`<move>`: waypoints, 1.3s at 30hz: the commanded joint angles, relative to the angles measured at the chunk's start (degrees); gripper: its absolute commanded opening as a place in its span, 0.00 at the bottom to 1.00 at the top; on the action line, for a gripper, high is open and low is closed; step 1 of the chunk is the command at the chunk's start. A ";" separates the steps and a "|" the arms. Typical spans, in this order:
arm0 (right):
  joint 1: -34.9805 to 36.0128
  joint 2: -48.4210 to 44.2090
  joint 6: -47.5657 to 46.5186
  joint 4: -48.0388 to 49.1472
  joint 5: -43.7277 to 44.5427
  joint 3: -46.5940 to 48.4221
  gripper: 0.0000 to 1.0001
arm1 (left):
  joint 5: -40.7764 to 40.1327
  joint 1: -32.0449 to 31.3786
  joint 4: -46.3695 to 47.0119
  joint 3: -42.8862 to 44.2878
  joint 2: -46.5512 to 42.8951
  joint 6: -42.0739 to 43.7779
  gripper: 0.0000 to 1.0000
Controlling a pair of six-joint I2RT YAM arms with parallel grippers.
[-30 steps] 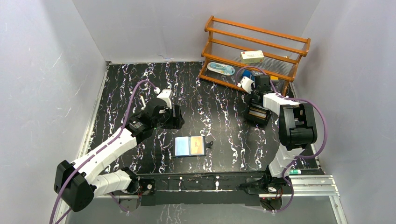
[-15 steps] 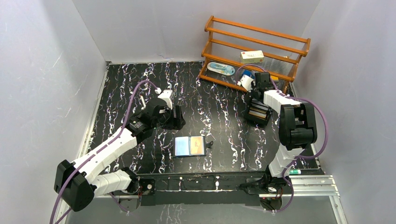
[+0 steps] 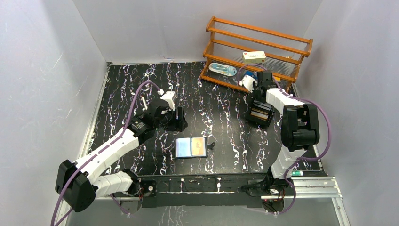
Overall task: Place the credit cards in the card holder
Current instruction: Pick up the credit card from the card box.
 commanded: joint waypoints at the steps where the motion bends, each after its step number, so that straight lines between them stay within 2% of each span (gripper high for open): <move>1: -0.14 -2.24 2.60 -4.06 -2.04 5.85 0.04 | 1.79 0.30 0.89 -0.64 -1.86 0.08 0.66; 3: -0.04 -2.30 3.36 -7.16 -1.98 7.38 0.01 | 1.79 0.35 1.33 -1.11 -2.16 -0.26 0.66; 8: 0.02 -5.35 6.87 -12.85 -1.89 9.42 0.00 | 2.77 0.31 1.51 -1.28 -1.46 -0.28 0.66; 16: 0.10 -5.84 8.98 -14.90 -0.55 10.17 0.00 | 1.90 0.28 0.36 -0.41 -0.92 0.09 0.66; 17: 0.13 -5.49 8.98 -15.35 -0.54 10.24 0.00 | 1.81 0.35 0.44 -0.63 -1.01 -0.09 0.66; 19: 0.13 -4.86 8.98 -16.34 -1.61 10.94 0.08 | 1.84 0.36 0.47 -0.93 -1.10 -0.23 0.66; 23: -0.04 -3.19 8.77 -17.45 -2.98 12.11 0.00 | 1.71 0.32 0.45 -1.39 -1.16 -0.50 0.67; 27: -0.07 -0.82 9.20 -19.89 -4.59 14.12 0.00 | 1.30 0.31 0.16 -0.97 -1.08 -0.29 0.67; 29: -0.11 -0.81 8.01 -17.46 -4.55 12.44 0.12 | 1.18 0.31 0.10 -0.94 -0.95 -0.24 0.67; 30: -0.13 -0.54 7.20 -16.70 -4.30 11.76 0.13 | 1.32 0.34 0.18 -0.82 -0.92 -0.24 0.67; 32: -0.44 0.27 6.52 -16.71 -4.24 11.74 0.00 | 1.23 0.34 0.07 -0.77 -1.01 -0.24 0.67; 36: -1.04 1.32 6.98 -18.19 -6.95 13.90 0.00 | 0.40 0.35 -0.23 -0.95 -1.58 -0.15 0.67; 39: -0.58 1.50 9.03 -23.63 -7.25 17.16 0.03 | 0.26 0.36 -0.10 -0.89 -1.72 -0.15 0.68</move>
